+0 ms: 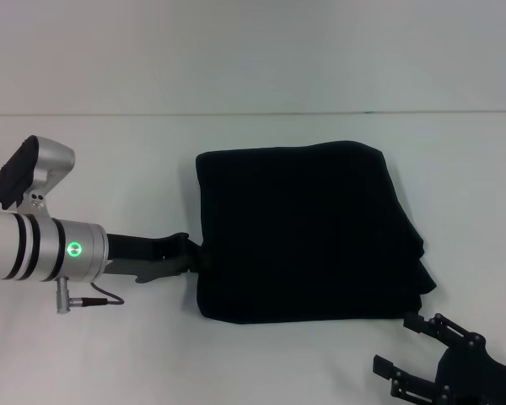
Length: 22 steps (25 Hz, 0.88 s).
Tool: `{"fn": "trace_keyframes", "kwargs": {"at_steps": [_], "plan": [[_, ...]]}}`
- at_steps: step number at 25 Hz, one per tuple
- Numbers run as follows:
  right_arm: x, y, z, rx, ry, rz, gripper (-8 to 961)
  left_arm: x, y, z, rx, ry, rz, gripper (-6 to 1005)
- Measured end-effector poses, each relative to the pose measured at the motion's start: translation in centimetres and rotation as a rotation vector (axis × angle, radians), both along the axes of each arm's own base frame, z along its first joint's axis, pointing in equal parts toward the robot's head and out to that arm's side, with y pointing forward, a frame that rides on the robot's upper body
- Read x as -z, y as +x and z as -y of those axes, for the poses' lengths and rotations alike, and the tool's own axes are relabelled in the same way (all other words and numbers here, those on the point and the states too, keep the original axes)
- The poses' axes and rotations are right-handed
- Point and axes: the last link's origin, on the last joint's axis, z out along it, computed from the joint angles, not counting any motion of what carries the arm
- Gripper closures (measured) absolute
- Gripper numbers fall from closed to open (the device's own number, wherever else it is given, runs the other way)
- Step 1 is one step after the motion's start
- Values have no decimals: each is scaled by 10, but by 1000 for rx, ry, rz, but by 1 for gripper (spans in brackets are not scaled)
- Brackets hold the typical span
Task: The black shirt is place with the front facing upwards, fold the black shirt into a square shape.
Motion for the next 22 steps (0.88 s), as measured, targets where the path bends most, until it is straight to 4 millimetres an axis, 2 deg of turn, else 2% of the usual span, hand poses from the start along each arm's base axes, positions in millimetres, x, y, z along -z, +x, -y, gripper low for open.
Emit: {"fn": "trace_keyframes", "kwargs": {"at_steps": [2,13,22], "plan": [[0,0,0,0,0,0,56,1,0,0,4,0,-4,901],[-1,0,-1,2,6,-1,56,-8,-5,-2,-3,37,6,918],[-2,0,-4,-2,12,4,56,-31,-18,-1,-22,82,11,917]]}}
